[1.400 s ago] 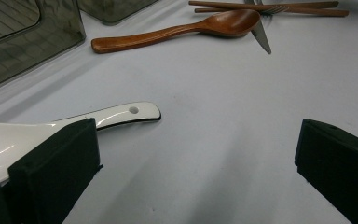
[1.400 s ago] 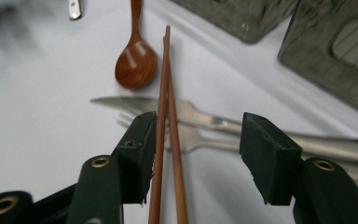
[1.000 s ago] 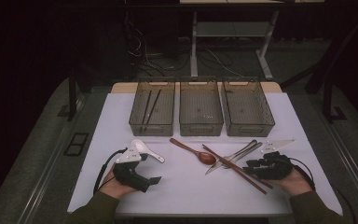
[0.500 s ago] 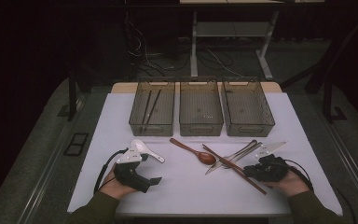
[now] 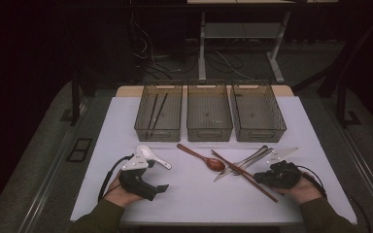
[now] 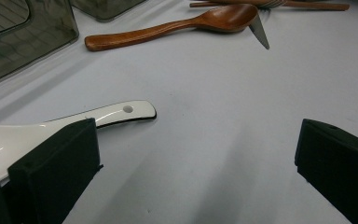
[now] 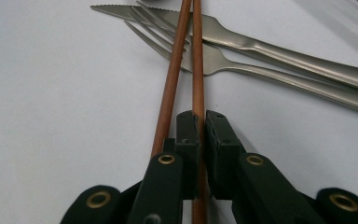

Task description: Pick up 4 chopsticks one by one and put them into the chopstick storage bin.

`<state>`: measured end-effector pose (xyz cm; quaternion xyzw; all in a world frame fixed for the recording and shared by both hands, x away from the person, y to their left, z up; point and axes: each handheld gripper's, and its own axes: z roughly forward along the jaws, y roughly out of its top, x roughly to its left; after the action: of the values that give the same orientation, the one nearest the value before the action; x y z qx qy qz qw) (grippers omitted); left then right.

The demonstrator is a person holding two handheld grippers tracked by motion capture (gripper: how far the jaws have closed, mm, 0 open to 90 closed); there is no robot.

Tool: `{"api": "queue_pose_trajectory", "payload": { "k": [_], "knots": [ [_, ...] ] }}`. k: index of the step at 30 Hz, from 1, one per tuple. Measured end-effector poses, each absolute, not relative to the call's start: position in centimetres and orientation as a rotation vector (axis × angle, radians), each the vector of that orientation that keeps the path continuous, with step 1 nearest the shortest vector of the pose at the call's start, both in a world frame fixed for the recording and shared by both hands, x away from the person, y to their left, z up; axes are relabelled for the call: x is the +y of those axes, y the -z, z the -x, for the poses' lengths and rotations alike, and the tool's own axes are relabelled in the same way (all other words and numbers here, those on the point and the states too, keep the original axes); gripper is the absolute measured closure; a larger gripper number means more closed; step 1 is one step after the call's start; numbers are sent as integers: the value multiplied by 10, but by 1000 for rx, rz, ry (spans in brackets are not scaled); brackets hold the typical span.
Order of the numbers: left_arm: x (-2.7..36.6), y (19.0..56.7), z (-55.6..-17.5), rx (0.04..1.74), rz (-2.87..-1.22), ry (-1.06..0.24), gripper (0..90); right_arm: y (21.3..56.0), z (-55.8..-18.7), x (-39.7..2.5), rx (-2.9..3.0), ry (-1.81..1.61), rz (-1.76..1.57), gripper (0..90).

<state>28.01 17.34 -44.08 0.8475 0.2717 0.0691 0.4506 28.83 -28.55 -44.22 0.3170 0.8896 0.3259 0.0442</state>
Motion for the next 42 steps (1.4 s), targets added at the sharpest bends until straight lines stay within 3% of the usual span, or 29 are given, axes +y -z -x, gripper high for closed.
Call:
{"api": "queue_pose_trajectory", "payload": {
  "k": [22,42],
  "knots": [
    [173,441,-280,667,-2097,-168,0,426,-294,-303,2580,-1163,-1056,840],
    [172,441,-280,667,-2089,-166,0,404,-310,-288,2504,-1328,-1083,840]
  ]
}}
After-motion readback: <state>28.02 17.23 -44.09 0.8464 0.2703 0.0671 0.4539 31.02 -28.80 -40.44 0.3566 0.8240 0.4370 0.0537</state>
